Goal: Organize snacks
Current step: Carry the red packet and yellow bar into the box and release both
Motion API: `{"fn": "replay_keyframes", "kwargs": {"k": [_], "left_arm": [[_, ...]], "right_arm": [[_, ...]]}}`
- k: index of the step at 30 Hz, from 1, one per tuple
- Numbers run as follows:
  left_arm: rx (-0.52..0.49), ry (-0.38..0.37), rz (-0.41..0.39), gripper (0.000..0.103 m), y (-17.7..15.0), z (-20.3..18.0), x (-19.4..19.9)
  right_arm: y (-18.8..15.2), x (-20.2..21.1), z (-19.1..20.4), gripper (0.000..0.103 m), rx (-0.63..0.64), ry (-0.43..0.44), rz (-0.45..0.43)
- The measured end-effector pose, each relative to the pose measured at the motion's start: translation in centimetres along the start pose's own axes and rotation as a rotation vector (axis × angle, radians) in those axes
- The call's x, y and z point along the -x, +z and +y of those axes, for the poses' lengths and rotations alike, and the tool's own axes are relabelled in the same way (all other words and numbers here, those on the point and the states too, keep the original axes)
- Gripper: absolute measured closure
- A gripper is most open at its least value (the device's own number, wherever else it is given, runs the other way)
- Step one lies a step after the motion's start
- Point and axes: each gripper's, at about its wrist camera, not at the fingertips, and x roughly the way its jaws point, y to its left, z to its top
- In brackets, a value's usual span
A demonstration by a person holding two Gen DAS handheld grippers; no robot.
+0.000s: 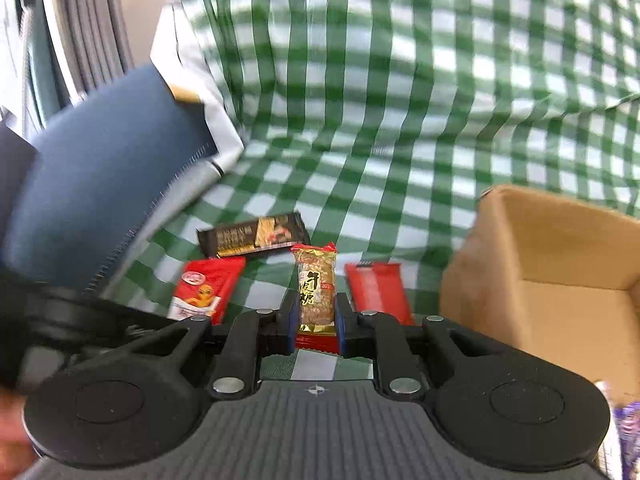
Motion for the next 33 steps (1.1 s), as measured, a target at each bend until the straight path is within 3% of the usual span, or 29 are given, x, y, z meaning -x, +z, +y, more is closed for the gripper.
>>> {"fn": "replay_keyframes", "kwargs": {"k": [6, 14, 18, 23, 25, 27, 33], "left_arm": [[0.045, -0.082, -0.027, 0.071, -0.6, 0.8, 1.7], [0.008, -0.075, -0.063, 0.071, -2.0, -0.7, 3.0], [-0.032, -0.051, -0.089, 0.071, -3.0, -2.1, 3.6], [-0.108, -0.048, -0.187, 0.071, -3.5, -4.2, 5.2], [-0.124, -0.062, -0.215, 0.071, -3.6, -4.9, 5.4], [-0.138, -0.069, -0.247, 0.071, -3.7, -5.8, 5.6], [-0.142, -0.087, -0.275, 0.071, -4.1, -7.5, 5.6]], "right_arm": [[-0.3, 6.4, -2.4, 0.084, -0.006, 0.039, -0.092], [-2.7, 12.4, -6.6, 0.084, 0.014, 0.058, -0.165], [-4.2, 14.1, -8.7, 0.084, 0.018, 0.061, -0.201], [-7.0, 14.5, -11.4, 0.084, -0.065, 0.030, -0.256], [-7.1, 15.0, -12.2, 0.084, -0.079, 0.016, -0.277], [-7.1, 15.5, -12.7, 0.093, -0.064, 0.005, -0.307], [-7.4, 15.4, -15.9, 0.094, -0.119, -0.026, -0.297]]}}
